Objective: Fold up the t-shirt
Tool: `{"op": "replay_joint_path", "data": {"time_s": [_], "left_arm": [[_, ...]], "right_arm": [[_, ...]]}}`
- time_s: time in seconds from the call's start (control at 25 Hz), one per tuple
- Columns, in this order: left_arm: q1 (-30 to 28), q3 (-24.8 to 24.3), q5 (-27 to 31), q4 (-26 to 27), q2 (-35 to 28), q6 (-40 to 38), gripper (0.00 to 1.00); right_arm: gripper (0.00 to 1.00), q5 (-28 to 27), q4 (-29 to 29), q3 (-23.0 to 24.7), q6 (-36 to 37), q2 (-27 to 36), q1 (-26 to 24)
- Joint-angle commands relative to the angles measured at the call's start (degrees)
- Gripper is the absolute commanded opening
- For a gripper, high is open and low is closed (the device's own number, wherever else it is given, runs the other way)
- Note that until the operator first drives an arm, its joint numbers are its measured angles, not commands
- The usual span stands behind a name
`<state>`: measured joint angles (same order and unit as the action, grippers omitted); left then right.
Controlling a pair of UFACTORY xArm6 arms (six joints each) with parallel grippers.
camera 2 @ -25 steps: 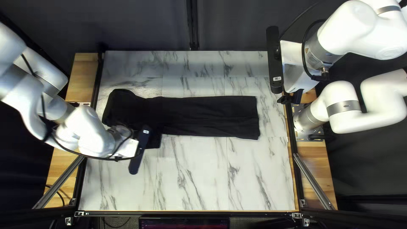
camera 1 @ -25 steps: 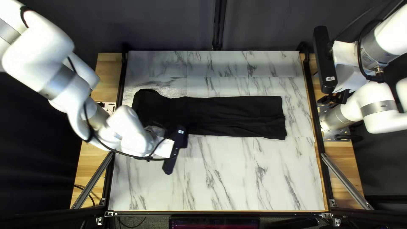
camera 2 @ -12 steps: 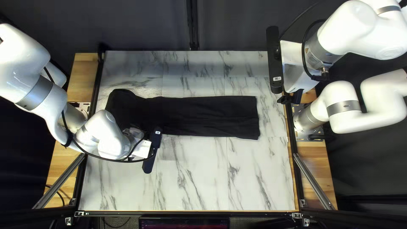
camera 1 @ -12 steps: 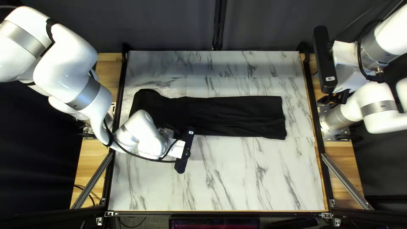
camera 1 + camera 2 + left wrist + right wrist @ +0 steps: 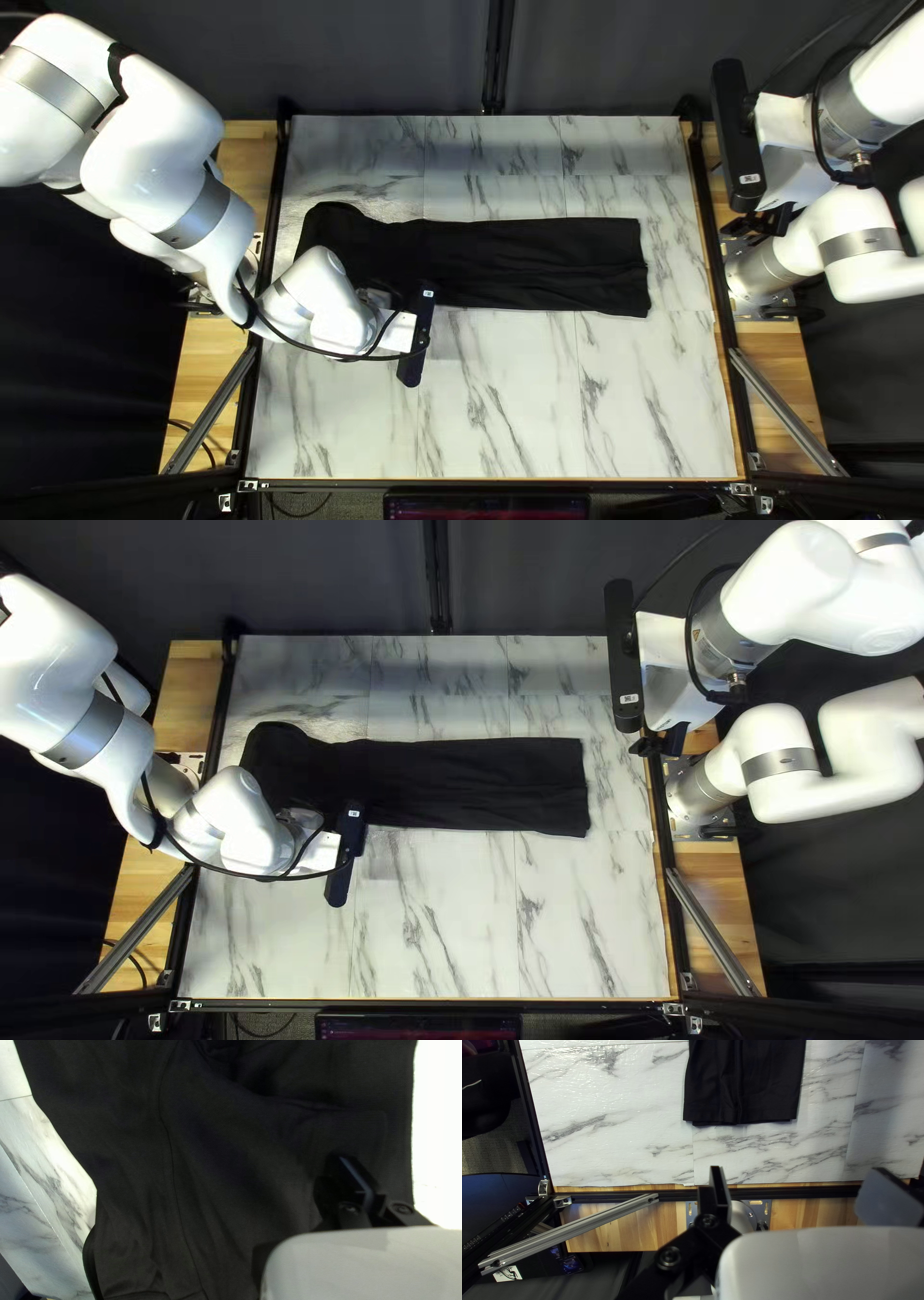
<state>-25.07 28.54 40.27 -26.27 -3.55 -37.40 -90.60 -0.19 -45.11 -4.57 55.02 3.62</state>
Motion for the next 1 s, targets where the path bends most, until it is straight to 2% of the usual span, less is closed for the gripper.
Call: {"op": "replay_joint_path", "data": {"time_s": [0.04, 0.12, 0.16, 0.2, 0.24, 0.28, 0.32, 0.36, 0.48, 0.56, 0.64, 0.72, 0.76, 0.8, 0.84, 0.92, 1.0], "left_arm": [[-1.47, 0.71, 2.11, 0.91, -1.74, 0.08, 0.00], [-1.61, 1.17, 1.49, 0.69, -1.02, -0.46, 0.00], [-1.54, 1.21, 1.24, 0.59, -0.81, -0.63, 0.06], [-1.37, 1.15, 0.78, 0.40, -0.57, -0.99, 0.28], [-1.34, 1.12, 0.69, 0.36, -0.56, -1.08, 0.64], [-1.28, 1.06, 0.37, 0.15, -0.45, -1.48, 0.71], [-1.27, 1.19, 0.15, -0.08, -0.16, -1.92, 0.83], [-1.22, 1.41, -0.03, -0.25, 0.25, -2.23, 0.87], [-1.04, 1.72, -0.49, -0.61, 0.91, -2.80, 0.89], [-1.00, 1.80, -0.50, -0.71, 0.97, -3.21, 0.88], [-0.81, 1.82, -0.69, -0.90, 1.13, -3.52, 0.82], [-0.68, 1.85, -0.91, -1.07, 1.27, -3.79, 0.69], [-0.62, 1.90, -1.08, -1.23, 1.45, -4.01, 0.56], [-0.58, 1.90, -1.23, -1.37, 1.56, -4.22, 0.36], [-0.57, 1.88, -1.34, -1.48, 1.62, -4.43, 0.04], [-0.58, 1.90, -1.53, -1.76, 1.76, -4.90, 0.00], [-0.48, 2.01, -1.65, -2.08, 1.95, -5.33, 0.00]], "right_arm": [[1.00, 0.00, 0.00, 0.00, 0.00, 0.00, 0.00], [1.00, 0.00, 0.00, 0.00, 0.00, 0.00, 0.00], [1.00, 0.00, 0.00, 0.00, 0.00, 0.00, 0.00], [1.00, 0.00, 0.00, 0.00, 0.00, 0.00, 0.00], [1.00, 0.00, 0.00, 0.00, 0.00, 0.00, 0.00], [1.00, 0.00, 0.00, 0.00, 0.00, 0.00, 0.00], [1.00, 0.00, 0.00, 0.00, 0.00, 0.00, 0.00], [1.00, 0.00, 0.00, 0.00, 0.00, 0.00, 0.00], [1.00, 0.00, 0.00, 0.00, 0.00, 0.00, 0.00], [1.00, 0.00, 0.00, 0.00, 0.00, 0.00, 0.00], [1.00, 0.00, 0.00, 0.00, 0.00, 0.00, 0.00], [1.00, 0.00, 0.00, 0.00, 0.00, 0.00, 0.00], [1.00, 0.00, 0.00, 0.00, 0.00, 0.00, 0.00], [1.00, 0.00, 0.00, 0.00, 0.00, 0.00, 0.00], [1.00, 0.00, 0.00, 0.00, 0.00, 0.00, 0.00], [1.00, 0.00, 0.00, 0.00, 0.00, 0.00, 0.00], [1.00, 0.00, 0.00, 0.00, 0.00, 0.00, 0.00]]}}
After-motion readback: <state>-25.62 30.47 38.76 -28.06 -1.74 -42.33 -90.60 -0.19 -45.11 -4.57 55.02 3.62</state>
